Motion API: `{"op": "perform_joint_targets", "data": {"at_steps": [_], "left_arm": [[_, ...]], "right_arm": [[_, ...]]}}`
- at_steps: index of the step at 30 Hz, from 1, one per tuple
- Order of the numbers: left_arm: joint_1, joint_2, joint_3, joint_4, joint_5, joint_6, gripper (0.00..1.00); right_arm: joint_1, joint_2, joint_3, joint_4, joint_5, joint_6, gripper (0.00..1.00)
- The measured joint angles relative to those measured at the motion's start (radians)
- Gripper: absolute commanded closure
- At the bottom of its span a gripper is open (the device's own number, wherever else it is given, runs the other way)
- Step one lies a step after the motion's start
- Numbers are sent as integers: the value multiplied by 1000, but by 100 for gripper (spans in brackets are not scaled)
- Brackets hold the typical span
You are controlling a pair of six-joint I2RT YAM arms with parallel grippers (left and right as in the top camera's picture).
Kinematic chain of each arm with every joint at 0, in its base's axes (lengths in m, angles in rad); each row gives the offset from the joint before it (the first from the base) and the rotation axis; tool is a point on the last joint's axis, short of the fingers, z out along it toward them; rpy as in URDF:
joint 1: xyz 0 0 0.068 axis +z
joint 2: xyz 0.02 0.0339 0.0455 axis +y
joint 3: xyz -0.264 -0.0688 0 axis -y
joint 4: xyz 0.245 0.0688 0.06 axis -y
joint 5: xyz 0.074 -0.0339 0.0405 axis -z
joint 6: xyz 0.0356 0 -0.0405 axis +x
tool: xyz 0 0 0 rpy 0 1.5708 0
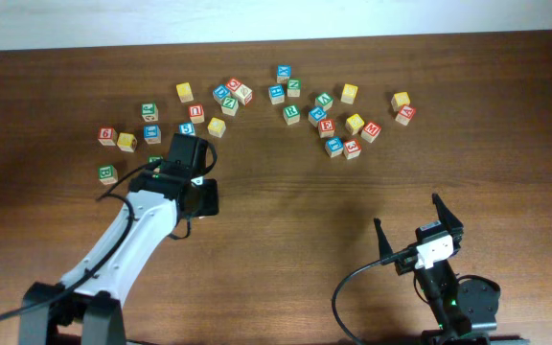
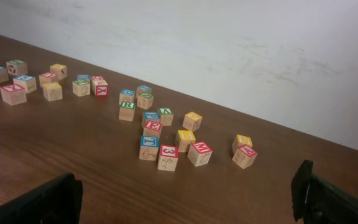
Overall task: Spell out ICRA
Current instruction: 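Lower the left gripper back beside the placed I block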
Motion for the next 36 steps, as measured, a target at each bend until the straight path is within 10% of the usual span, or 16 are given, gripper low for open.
{"op": "perform_joint_targets", "data": {"at_steps": [8,18,31,36], "left_arm": [[0,114,0,16,6,-57,40],[0,146,0,19,-79,-71,69],[0,146,0,16,-156,-52,48],[0,146,0,61,-166,-45,61]], "right_arm": [[0,0,0,0,0,0,2],[0,0,0,0,0,0,2],[0,0,0,0,0,0,2],[0,0,0,0,0,0,2]]}}
